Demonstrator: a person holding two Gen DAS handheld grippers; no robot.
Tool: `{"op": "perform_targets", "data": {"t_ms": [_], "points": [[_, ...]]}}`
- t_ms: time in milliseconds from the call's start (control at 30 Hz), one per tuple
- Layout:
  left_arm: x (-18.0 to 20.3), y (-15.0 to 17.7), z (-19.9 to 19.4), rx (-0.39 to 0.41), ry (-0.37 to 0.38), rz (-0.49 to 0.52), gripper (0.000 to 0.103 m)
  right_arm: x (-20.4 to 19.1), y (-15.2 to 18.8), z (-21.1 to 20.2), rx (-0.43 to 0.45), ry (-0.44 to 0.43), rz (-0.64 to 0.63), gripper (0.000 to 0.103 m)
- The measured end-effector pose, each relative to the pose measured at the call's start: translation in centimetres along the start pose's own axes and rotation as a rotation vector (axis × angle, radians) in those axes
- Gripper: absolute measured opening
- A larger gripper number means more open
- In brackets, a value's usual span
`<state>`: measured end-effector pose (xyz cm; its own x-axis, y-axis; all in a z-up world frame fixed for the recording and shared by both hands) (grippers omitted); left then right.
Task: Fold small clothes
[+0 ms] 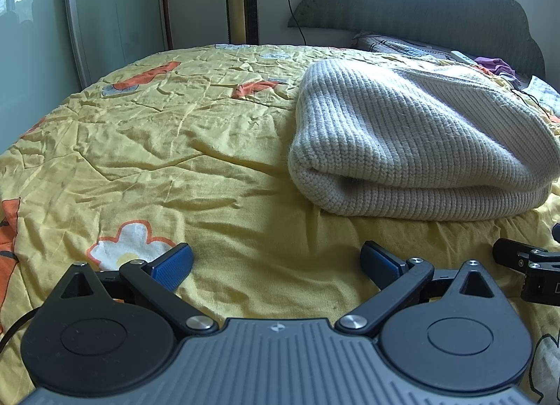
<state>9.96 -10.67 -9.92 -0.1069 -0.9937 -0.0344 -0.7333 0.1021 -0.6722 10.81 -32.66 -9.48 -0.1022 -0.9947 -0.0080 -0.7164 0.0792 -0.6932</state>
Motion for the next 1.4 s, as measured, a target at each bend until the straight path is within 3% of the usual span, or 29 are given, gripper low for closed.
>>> {"op": "perform_targets", "data": {"t_ms": [500,1133,1400], "points": [[-0.44,0.0,-0.88,0.037,-0.03,-0.001,0.103,0.0,0.0,-0.01,0.0,0.0,0.0,0.103],[-0.62,-0.13,-0.56,0.023,-0.041,-0.006,0.103,-0.01,0.0,-0.01,0.0,0.0,0.0,0.103],[-0.55,-0.06,-0.24,-0.002,-0.002,-0.009,0.103,-0.01,0.0,-0.01,0.0,0.0,0.0,0.103]]}}
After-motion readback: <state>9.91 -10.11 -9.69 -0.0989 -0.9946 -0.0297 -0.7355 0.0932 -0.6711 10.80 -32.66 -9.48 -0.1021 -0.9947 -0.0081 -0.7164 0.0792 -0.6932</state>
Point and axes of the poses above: each gripper's, at about its wrist camera, not at the fingertips, and z roughly the way its jaws point, x to its right, y to its underside, the point moved 6 cm from there along z, roughly the way its jaws point, and after that the axes turned 8 degrees about -x, right-handed, at the moved point
